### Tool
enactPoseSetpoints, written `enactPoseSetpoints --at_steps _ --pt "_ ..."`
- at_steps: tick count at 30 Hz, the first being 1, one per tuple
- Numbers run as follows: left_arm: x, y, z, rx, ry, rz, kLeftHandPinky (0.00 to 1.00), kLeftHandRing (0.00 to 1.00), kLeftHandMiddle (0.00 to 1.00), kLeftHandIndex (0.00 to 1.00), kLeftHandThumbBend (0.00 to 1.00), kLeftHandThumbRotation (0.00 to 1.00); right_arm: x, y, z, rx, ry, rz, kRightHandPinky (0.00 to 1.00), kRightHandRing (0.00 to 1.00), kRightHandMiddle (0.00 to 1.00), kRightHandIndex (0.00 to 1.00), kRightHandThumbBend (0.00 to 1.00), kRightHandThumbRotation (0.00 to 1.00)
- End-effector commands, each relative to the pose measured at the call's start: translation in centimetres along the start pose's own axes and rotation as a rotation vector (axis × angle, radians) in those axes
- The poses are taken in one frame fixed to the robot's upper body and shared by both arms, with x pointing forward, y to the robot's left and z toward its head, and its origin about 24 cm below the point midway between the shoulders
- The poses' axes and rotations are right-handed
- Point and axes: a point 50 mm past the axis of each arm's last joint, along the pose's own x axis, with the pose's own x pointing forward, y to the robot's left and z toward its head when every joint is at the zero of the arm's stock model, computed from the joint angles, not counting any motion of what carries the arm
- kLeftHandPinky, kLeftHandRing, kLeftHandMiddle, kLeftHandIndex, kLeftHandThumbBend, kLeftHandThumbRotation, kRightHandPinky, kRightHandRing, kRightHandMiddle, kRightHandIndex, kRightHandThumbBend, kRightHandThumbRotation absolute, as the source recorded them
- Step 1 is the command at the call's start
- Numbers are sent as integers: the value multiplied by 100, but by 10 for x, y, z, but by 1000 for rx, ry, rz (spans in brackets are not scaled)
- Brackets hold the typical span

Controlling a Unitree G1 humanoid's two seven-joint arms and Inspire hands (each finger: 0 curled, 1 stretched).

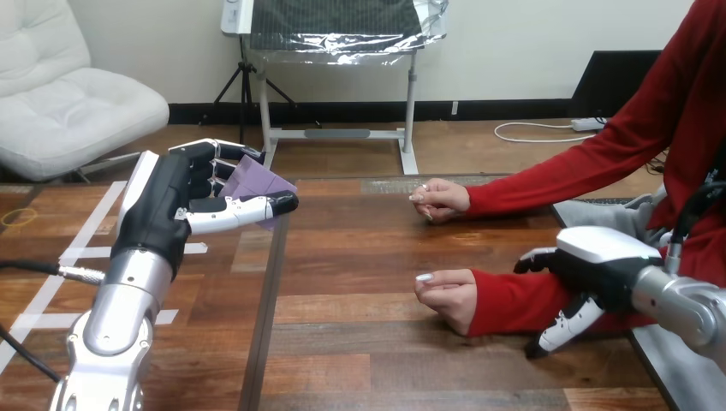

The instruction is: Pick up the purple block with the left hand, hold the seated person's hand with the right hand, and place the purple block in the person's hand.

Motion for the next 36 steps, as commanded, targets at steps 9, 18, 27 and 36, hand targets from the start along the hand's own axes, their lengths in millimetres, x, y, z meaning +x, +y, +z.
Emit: enactPoseSetpoints --at_steps 9,18,27,36 --pt "3 6 26 -5 -121 21 33 36 39 39 66 0 15 -25 19 -63 -9 -86 66 75 77 78 100 26" --pt "2 6 26 -13 -112 25 33 36 39 39 64 0 17 -20 22 -95 -13 -73 60 69 72 73 98 25" --pt "2 6 24 -15 -101 24 32 36 39 39 64 0 19 -15 24 -91 -9 -45 56 65 69 70 89 28" --pt "1 6 24 -23 -106 19 32 36 39 40 64 0 20 -12 26 -90 -16 -36 52 58 62 64 81 33"
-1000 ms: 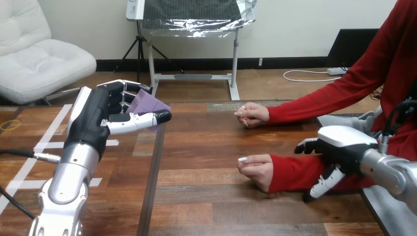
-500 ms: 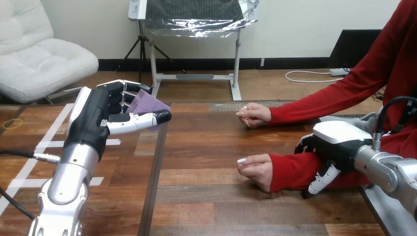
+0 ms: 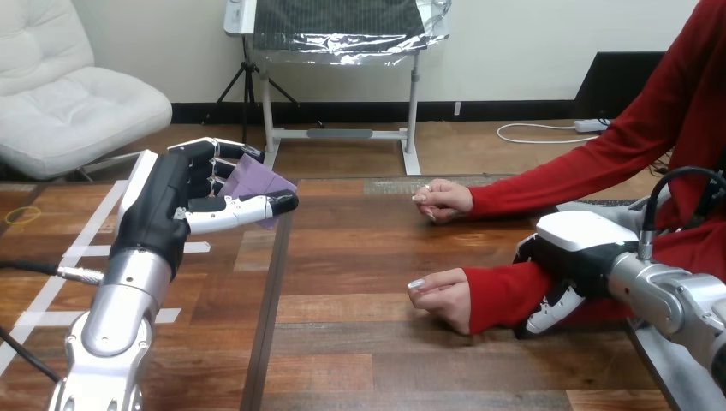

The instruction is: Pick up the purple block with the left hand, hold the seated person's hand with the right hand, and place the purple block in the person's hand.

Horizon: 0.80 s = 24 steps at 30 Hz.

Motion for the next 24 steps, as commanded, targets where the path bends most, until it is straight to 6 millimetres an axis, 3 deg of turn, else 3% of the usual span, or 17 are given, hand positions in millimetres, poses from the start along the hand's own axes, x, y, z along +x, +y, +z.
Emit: enactPoseSetpoints --at_steps 1,13,24 --pt "3 6 22 -15 -101 18 32 36 39 40 64 0 7 -8 11 -7 -27 -12 51 58 61 63 80 33" --pt "3 6 23 -15 -102 18 33 36 39 40 64 0 7 -6 13 4 -41 1 29 36 45 52 73 33" --pt "2 6 23 -17 -99 21 33 36 39 39 63 0 7 -4 13 1 -38 25 27 34 43 47 70 37"
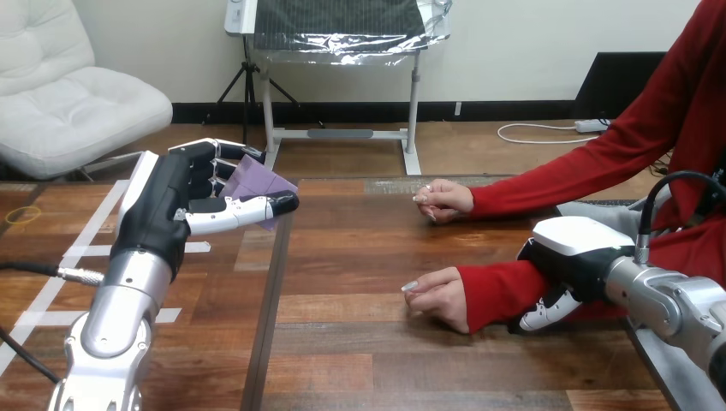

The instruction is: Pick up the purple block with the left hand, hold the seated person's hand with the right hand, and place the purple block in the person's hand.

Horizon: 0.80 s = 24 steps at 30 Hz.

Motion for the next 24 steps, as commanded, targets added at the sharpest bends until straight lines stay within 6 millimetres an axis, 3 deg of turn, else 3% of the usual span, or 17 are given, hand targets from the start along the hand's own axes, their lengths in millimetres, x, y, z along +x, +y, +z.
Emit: enactPoseSetpoints --at_steps 1,24 --pt "3 6 24 -13 -101 27 33 36 39 39 63 0 7 -6 11 -8 -24 8 27 34 43 47 70 37" --pt "4 5 23 -8 -96 20 33 36 39 39 63 0 6 -7 11 -7 -40 -26 16 22 30 33 67 48"
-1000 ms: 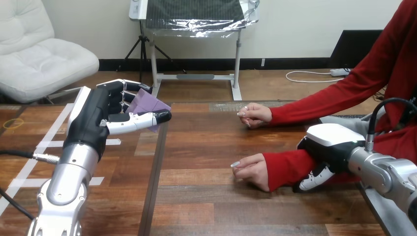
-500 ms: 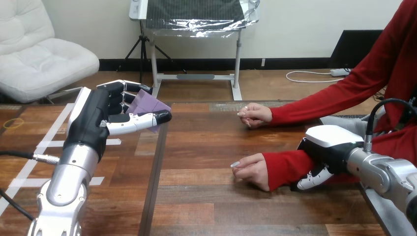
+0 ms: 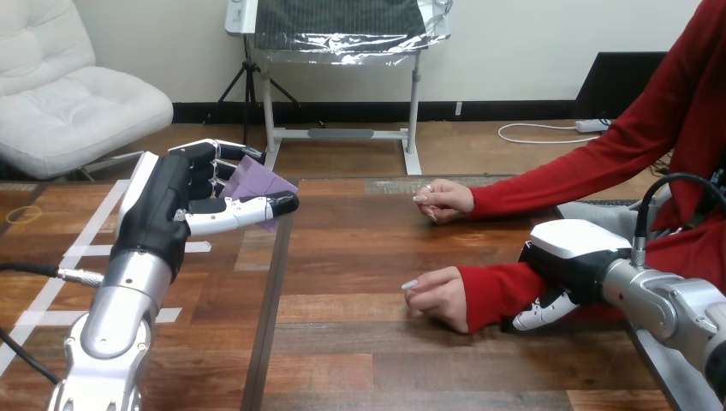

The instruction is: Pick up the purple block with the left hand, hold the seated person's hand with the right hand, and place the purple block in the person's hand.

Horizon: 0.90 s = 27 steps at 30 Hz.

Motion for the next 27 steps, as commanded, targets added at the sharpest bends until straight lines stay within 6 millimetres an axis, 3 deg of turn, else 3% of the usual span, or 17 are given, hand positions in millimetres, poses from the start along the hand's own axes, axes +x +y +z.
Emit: enactPoseSetpoints --at_steps 1,19,27 --pt "4 5 23 -5 -97 20 33 36 39 39 63 0 5 -11 8 3 -29 -35 16 22 30 33 67 48" --pt "4 4 23 -12 -93 17 34 36 39 39 63 0 2 -22 7 62 -51 -113 17 23 29 32 68 41" --pt "5 5 22 -11 -92 18 34 36 39 40 64 0 1 -32 5 79 -47 -126 20 26 32 32 67 44"
